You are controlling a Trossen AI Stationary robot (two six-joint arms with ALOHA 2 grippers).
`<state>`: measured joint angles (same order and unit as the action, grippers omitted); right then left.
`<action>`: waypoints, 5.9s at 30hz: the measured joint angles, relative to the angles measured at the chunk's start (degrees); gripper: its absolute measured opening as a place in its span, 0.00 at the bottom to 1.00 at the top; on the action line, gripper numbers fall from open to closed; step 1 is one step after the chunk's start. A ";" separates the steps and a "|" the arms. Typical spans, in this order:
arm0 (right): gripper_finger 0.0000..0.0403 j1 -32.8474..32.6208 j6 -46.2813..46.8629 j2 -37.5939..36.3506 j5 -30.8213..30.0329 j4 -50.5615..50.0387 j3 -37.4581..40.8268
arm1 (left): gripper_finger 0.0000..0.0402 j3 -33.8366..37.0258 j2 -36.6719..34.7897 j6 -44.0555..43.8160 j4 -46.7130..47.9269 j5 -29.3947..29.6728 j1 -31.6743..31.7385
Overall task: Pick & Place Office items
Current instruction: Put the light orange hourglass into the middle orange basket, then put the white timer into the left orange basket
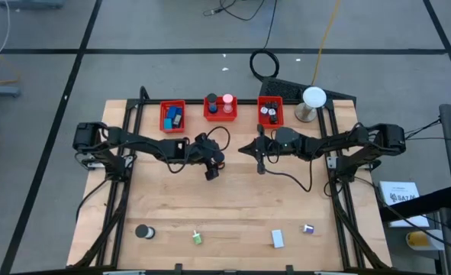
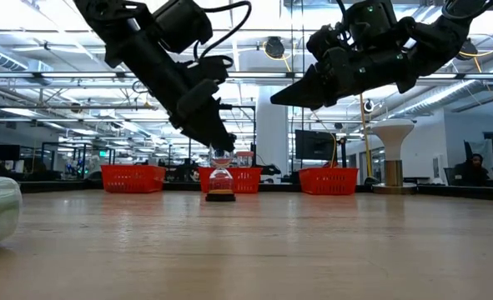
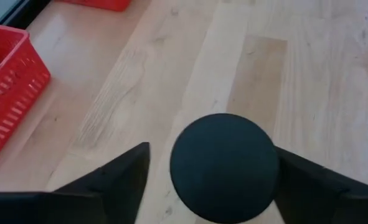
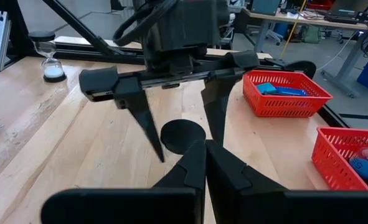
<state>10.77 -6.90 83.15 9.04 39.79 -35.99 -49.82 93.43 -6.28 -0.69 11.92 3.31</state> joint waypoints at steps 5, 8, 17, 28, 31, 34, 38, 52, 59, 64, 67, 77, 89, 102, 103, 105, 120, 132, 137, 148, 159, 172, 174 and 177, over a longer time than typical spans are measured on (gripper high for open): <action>0.01 0.00 0.00 0.00 0.00 -0.11 0.00 | 0.53 0.00 0.02 -0.05 0.13 -0.03 0.00; 0.01 0.01 0.00 0.00 0.00 -0.14 0.00 | 0.52 0.00 -0.28 0.08 0.15 -0.95 0.10; 0.01 0.01 0.00 0.00 0.00 -0.11 0.00 | 0.52 -1.77 -12.79 0.09 4.12 -1.69 7.40; 0.01 -0.01 0.15 0.00 0.02 0.27 0.00 | 0.52 -17.04 -7.38 8.15 14.37 -9.37 24.18; 0.01 0.00 0.15 0.00 0.02 0.26 0.00 | 0.52 -20.65 -3.23 9.60 13.81 -10.20 26.44; 0.01 -0.01 0.15 0.02 0.02 0.24 0.00 | 0.52 -21.96 1.31 10.28 12.66 -11.12 27.98; 0.01 0.00 0.17 0.01 0.02 0.21 0.00 | 0.52 -22.10 5.22 10.08 10.30 -11.74 29.82; 0.01 0.01 0.19 0.01 0.13 0.21 0.00 | 0.52 -22.05 11.20 11.63 7.09 -10.83 31.43; 0.01 -0.01 0.20 0.01 0.20 -0.13 0.00 | 0.52 -21.97 13.31 12.13 5.74 -10.08 31.74; 0.01 -0.01 0.20 0.02 0.20 -0.14 0.00 | 0.52 -21.99 13.91 11.78 5.25 -10.38 31.96; 0.01 -0.01 0.20 0.01 0.22 -0.14 0.00 | 0.52 -22.03 14.56 11.94 4.59 -10.38 32.02; 0.01 -0.01 0.20 0.01 0.22 -0.16 0.00 | 0.52 -22.05 14.51 12.15 5.36 -9.99 32.02; 0.01 -0.01 0.20 0.01 0.24 -0.17 0.00 | 0.52 -22.03 14.51 11.82 6.01 -9.06 31.38; 0.01 -0.01 0.20 0.00 0.24 -0.18 0.00 | 0.52 -21.92 13.46 10.06 6.66 -6.08 30.68; 0.01 -0.01 0.20 0.00 0.24 -0.18 0.00 | 0.52 -21.92 13.46 9.72 6.81 -6.07 30.69; 0.01 -0.01 0.20 0.00 0.24 -0.18 0.00 | 0.52 -21.91 13.63 9.18 7.24 -5.90 30.58; 0.01 0.01 0.20 0.02 0.24 -0.18 0.00 | 0.61 -21.85 13.92 8.95 6.59 -5.90 30.36; 0.01 0.00 0.20 0.00 0.24 -0.16 0.00 | 0.63 -21.88 11.65 11.83 8.05 -4.36 30.34; 0.01 -0.01 0.22 0.00 0.24 -0.16 0.01 | 0.63 -21.90 8.52 14.19 9.13 -4.32 30.34; 0.01 0.00 0.22 0.01 0.24 -0.05 0.02 | 0.44 -20.05 0.88 16.24 9.95 -9.68 29.40; 0.01 -0.01 0.26 0.02 0.22 0.04 0.02 | 0.11 4.19 -7.26 11.88 -20.05 -24.41 24.56; 0.01 -0.01 9.41 0.01 0.15 -0.14 0.02 | 0.03 19.65 -10.76 9.57 -43.51 -28.59 16.07; 0.01 0.00 11.94 0.01 0.15 -0.14 0.02 | 0.04 21.60 -10.71 7.95 -47.97 -28.42 15.13; 0.01 0.01 16.07 0.00 0.13 0.41 0.02 | 0.04 22.78 -10.77 7.02 -50.83 -28.44 13.93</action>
<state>10.79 9.17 83.15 9.16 40.20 -35.97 -27.04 82.65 0.74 -51.52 -16.52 17.24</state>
